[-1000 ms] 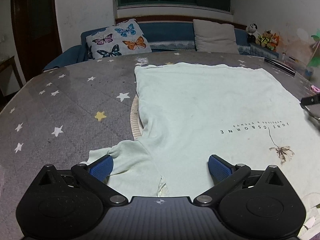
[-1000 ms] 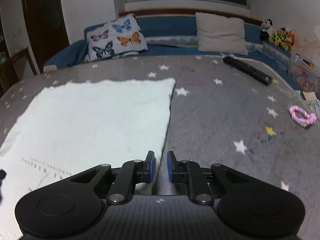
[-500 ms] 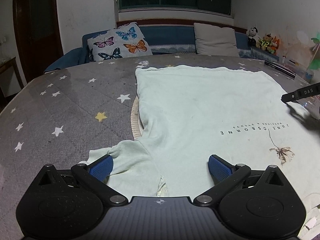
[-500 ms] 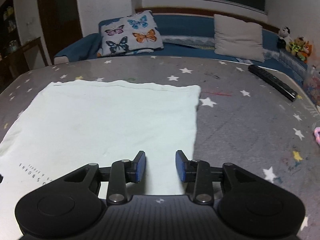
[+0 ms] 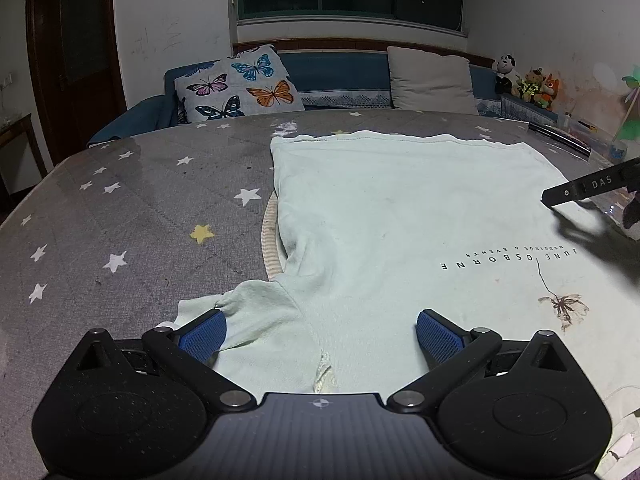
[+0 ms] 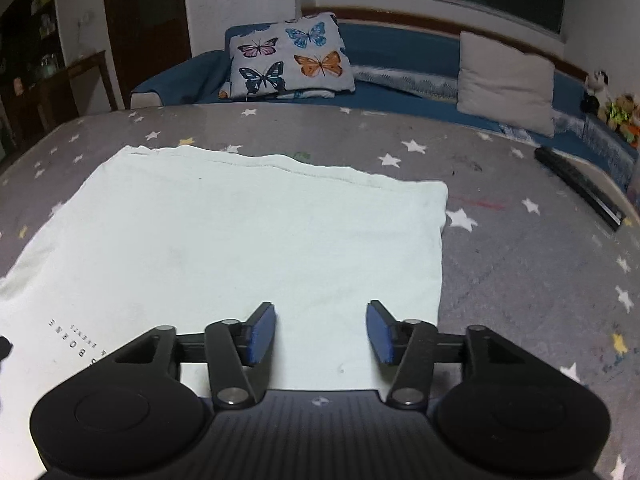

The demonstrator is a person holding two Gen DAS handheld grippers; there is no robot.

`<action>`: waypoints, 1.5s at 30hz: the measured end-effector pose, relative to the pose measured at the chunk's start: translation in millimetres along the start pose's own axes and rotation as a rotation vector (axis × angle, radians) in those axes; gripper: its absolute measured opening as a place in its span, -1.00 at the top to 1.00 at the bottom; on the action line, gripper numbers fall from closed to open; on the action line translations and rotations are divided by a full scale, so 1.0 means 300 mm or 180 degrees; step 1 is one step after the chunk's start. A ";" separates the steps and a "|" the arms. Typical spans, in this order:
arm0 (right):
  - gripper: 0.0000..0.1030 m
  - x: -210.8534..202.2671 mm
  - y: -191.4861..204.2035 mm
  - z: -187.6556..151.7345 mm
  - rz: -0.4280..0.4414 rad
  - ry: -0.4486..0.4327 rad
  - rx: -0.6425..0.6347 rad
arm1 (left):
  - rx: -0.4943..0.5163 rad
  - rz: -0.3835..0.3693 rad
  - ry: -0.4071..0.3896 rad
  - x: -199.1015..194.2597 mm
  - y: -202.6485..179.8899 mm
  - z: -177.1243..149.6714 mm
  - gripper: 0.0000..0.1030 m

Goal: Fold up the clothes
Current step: 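Open the left gripper while the right gripper smooths the shirt body, then move the right gripper to the shirt sleeve beside the printed body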

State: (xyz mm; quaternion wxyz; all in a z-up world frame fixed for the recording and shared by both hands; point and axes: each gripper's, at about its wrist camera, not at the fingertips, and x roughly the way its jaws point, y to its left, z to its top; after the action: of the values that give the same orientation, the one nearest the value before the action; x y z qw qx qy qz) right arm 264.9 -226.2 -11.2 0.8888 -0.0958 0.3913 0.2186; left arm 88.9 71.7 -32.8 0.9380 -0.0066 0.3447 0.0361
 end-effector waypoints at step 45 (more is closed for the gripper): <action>-0.45 -0.537 0.205 -0.496 0.0590 0.0038 -0.0433 | 0.0019 0.0026 0.0007 -0.003 -0.006 -0.001 -1.00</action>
State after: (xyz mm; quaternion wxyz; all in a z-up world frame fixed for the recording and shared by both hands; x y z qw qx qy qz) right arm 42.8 -273.1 7.2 0.8539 -0.1206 0.3880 0.3253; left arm 88.2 69.9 -32.4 0.9375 -0.0025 0.3458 0.0389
